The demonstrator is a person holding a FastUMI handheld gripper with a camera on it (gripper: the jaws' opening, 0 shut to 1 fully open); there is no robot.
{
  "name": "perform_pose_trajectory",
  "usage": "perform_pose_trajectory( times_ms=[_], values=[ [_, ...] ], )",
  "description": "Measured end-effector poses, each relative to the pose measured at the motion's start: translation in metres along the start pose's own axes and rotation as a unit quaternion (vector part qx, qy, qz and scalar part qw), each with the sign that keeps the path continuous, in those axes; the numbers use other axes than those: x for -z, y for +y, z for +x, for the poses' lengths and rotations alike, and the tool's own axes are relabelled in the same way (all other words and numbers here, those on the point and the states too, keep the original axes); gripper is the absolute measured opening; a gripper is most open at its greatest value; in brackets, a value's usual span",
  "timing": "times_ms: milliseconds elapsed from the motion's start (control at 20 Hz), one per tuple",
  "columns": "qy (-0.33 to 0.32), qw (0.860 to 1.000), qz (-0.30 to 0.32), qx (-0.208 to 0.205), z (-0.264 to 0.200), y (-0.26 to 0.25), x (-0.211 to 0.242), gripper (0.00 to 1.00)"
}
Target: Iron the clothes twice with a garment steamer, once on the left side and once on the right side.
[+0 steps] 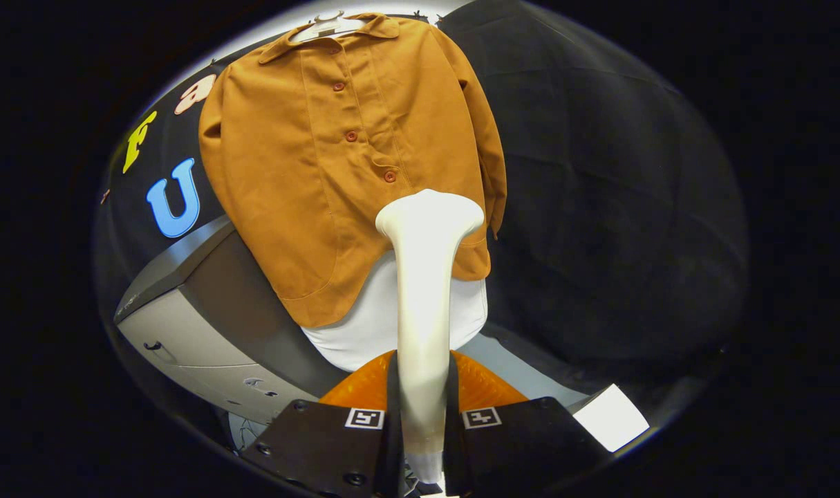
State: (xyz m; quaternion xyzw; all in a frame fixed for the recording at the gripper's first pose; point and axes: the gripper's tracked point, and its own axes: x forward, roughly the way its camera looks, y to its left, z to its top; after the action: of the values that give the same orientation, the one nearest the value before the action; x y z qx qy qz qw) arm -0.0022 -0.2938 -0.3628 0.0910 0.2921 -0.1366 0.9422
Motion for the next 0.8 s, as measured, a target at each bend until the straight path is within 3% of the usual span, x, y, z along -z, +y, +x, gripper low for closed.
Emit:
perform_pose_trajectory(
  times_ms=[350, 800],
  values=[
    [-0.036, 0.999, -0.017, -0.014, -0.039, 0.031, -0.021, 0.26],
    [-0.138, 0.989, -0.039, -0.042, -0.103, 0.083, -0.116, 0.26]
  ],
)
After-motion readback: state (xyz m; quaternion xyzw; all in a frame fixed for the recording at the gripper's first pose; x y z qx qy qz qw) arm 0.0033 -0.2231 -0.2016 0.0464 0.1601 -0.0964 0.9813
